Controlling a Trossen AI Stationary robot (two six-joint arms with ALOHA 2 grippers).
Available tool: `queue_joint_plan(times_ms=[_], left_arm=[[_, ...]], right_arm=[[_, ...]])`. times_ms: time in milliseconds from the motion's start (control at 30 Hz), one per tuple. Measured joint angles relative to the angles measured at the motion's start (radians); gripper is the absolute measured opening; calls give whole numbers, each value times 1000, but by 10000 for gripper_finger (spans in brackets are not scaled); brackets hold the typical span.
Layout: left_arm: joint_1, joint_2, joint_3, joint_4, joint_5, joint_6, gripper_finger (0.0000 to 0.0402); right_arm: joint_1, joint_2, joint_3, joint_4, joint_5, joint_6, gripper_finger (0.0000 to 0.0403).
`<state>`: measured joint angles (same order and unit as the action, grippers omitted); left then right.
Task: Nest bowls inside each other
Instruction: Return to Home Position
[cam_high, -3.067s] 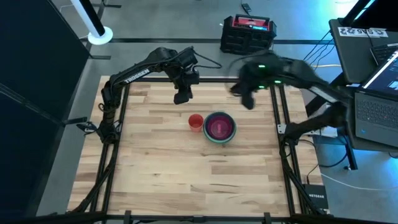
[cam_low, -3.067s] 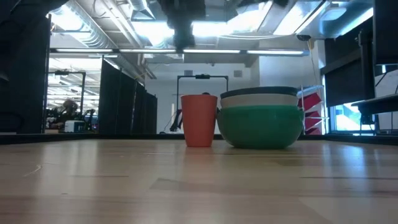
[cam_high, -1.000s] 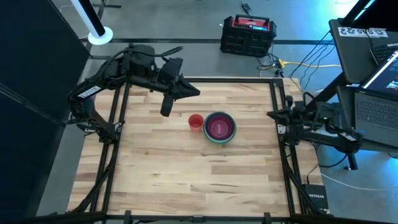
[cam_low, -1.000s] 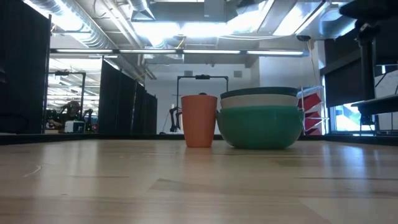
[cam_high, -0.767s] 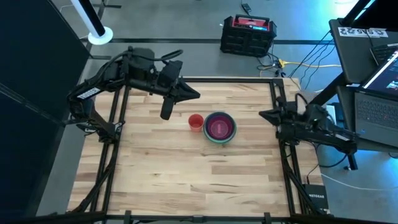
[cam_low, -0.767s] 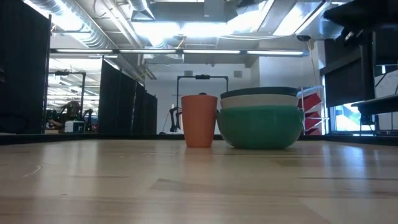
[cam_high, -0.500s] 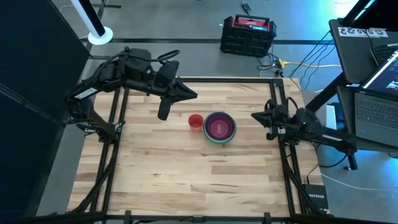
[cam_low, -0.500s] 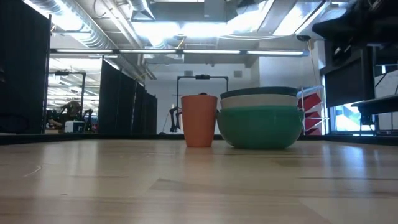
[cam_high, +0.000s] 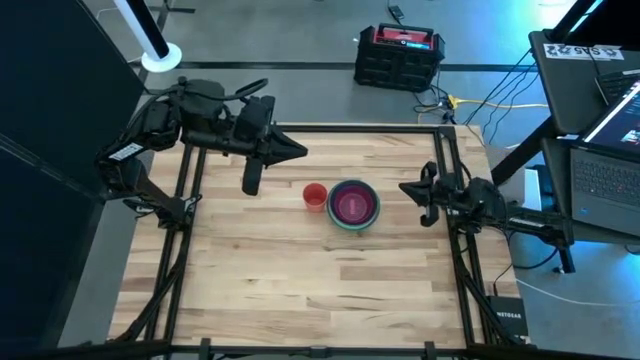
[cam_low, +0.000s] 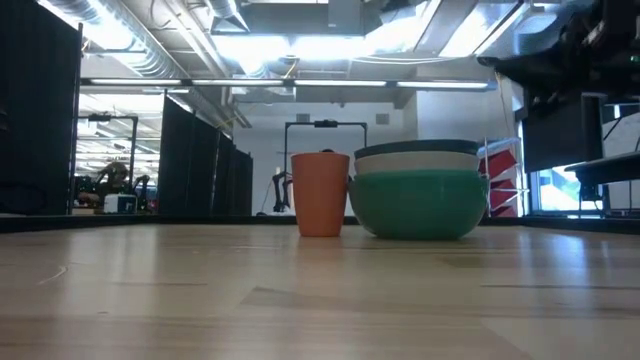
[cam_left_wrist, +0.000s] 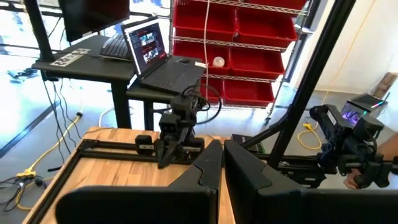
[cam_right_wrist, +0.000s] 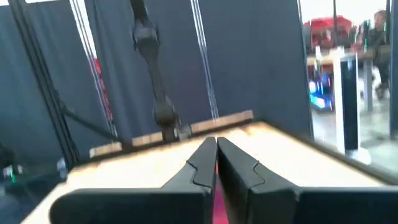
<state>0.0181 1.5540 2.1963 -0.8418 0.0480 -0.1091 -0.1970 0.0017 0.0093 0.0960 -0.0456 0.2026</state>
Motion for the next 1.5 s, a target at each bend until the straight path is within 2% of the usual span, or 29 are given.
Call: queue_joint_plan(times_ms=[133, 367, 1000, 1367, 1500], left_arm=[[0, 0, 0, -33, -5, -9, 0], [-1, 0, 0, -40, -9, -3, 0], [-6, 0, 0, -62, -9, -15, 0], [-6, 0, 0, -39, -9, -9, 0], [-5, -68, -31, -60, -21, 23, 0]], right_arm=[[0, 2, -2, -76, -25, 0, 0], [0, 9, -2, -74, -28, -49, 0], [0, 94, -2, -56, -128, -54, 0], [0, 94, -2, -56, -123, -52, 1], [0, 94, -2, -56, -123, -52, 1]])
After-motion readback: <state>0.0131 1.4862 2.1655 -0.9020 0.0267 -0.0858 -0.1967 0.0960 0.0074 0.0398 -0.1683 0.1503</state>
